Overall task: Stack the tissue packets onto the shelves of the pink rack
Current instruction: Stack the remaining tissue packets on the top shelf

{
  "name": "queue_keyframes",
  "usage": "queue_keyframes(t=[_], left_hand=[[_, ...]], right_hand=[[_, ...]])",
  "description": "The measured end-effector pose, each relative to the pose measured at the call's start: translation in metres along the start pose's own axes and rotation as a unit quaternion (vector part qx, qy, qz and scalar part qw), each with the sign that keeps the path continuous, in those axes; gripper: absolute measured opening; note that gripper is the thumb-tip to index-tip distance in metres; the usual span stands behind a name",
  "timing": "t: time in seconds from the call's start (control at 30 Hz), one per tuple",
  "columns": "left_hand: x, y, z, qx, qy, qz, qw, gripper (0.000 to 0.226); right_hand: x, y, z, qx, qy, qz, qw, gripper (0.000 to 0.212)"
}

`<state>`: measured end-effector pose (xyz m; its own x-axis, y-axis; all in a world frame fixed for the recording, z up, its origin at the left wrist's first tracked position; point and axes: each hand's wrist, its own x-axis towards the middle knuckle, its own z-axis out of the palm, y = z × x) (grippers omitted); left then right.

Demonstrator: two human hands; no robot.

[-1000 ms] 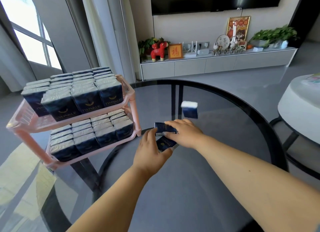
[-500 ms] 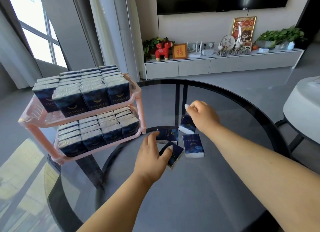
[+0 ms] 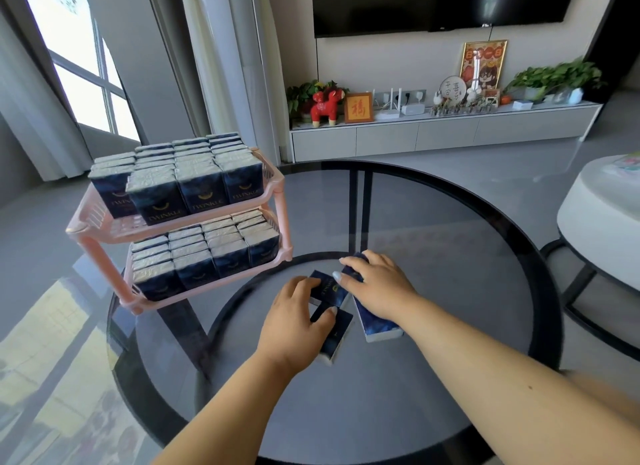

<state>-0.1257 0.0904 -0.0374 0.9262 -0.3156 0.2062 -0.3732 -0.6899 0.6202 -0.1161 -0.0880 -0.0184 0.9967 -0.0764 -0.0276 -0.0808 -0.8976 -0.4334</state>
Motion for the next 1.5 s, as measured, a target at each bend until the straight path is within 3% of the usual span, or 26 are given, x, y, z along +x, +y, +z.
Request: queue_keyframes(t=[0.13, 0.3, 0.43, 0.6, 0.7, 0.77, 0.87, 0.93, 0.97, 1.0, 1.03, 1.07, 1.13, 1.2, 1.33, 1.4, 1.5], left_hand=[[-0.027, -0.006, -0.012, -0.014, 0.001, -0.012, 1.0, 0.048], [-0.052, -0.006, -0.024, -0.052, 0.026, -0.063, 0.996, 0.046], [-0.072, -0.005, -0.029, -0.023, 0.041, -0.065, 0.997, 0.058], [-0.089, 0.002, -0.026, 0.054, 0.031, -0.016, 0.998, 0.077], [-0.091, 0.001, -0.023, 0.122, 0.034, 0.009, 0.992, 0.07], [-0.09, 0.0, -0.023, 0.095, 0.043, 0.001, 0.995, 0.059], [-0.088, -0.002, -0.032, -0.082, 0.064, -0.069, 0.992, 0.041], [-0.084, 0.0, -0.041, -0.257, 0.039, -0.145, 0.955, 0.029], [-0.082, 0.0, -0.044, -0.379, 0.023, -0.18, 0.907, 0.027], [-0.084, 0.003, -0.047, -0.503, 0.006, -0.208, 0.839, 0.029], [-0.085, 0.005, -0.049, -0.587, -0.002, -0.225, 0.777, 0.031], [-0.087, 0.005, -0.05, -0.627, -0.006, -0.234, 0.743, 0.032], [-0.089, 0.007, -0.048, -0.647, -0.011, -0.236, 0.725, 0.034], [-0.09, 0.006, -0.045, -0.653, -0.02, -0.224, 0.723, 0.034], [-0.09, 0.003, -0.044, -0.622, -0.043, -0.191, 0.758, 0.032], [-0.091, 0.005, -0.044, -0.572, -0.048, -0.167, 0.802, 0.03], [-0.089, 0.001, -0.046, -0.429, -0.031, -0.113, 0.895, 0.031]], right_hand=[[-0.022, -0.014, 0.005, -0.01, -0.006, -0.013, 1.0, 0.054], [-0.042, -0.019, 0.005, 0.141, 0.028, 0.0, 0.99, 0.056], [-0.065, -0.02, 0.008, 0.051, 0.138, 0.085, 0.986, 0.063], [-0.089, -0.022, 0.02, 0.023, 0.117, 0.114, 0.986, 0.073], [-0.093, -0.025, 0.022, 0.009, 0.123, 0.106, 0.987, 0.071], [-0.096, -0.027, 0.019, 0.038, 0.143, 0.103, 0.984, 0.056], [-0.101, -0.03, 0.015, 0.218, 0.162, 0.092, 0.958, 0.032], [-0.102, -0.035, 0.017, 0.382, 0.147, 0.071, 0.91, 0.023], [-0.103, -0.04, 0.018, 0.451, 0.133, 0.06, 0.88, 0.019], [-0.104, -0.046, 0.019, 0.505, 0.118, 0.053, 0.853, 0.015], [-0.105, -0.051, 0.02, 0.545, 0.106, 0.047, 0.83, 0.014], [-0.106, -0.056, 0.021, 0.57, 0.098, 0.04, 0.815, 0.016], [-0.107, -0.064, 0.024, 0.584, 0.09, 0.025, 0.806, 0.024], [-0.107, -0.069, 0.028, 0.581, 0.085, 0.004, 0.809, 0.027], [-0.107, -0.073, 0.04, 0.516, 0.11, -0.024, 0.849, 0.022], [-0.106, -0.073, 0.044, 0.492, 0.13, -0.036, 0.86, 0.02], [-0.106, -0.072, 0.047, 0.489, 0.142, -0.051, 0.859, 0.032]])
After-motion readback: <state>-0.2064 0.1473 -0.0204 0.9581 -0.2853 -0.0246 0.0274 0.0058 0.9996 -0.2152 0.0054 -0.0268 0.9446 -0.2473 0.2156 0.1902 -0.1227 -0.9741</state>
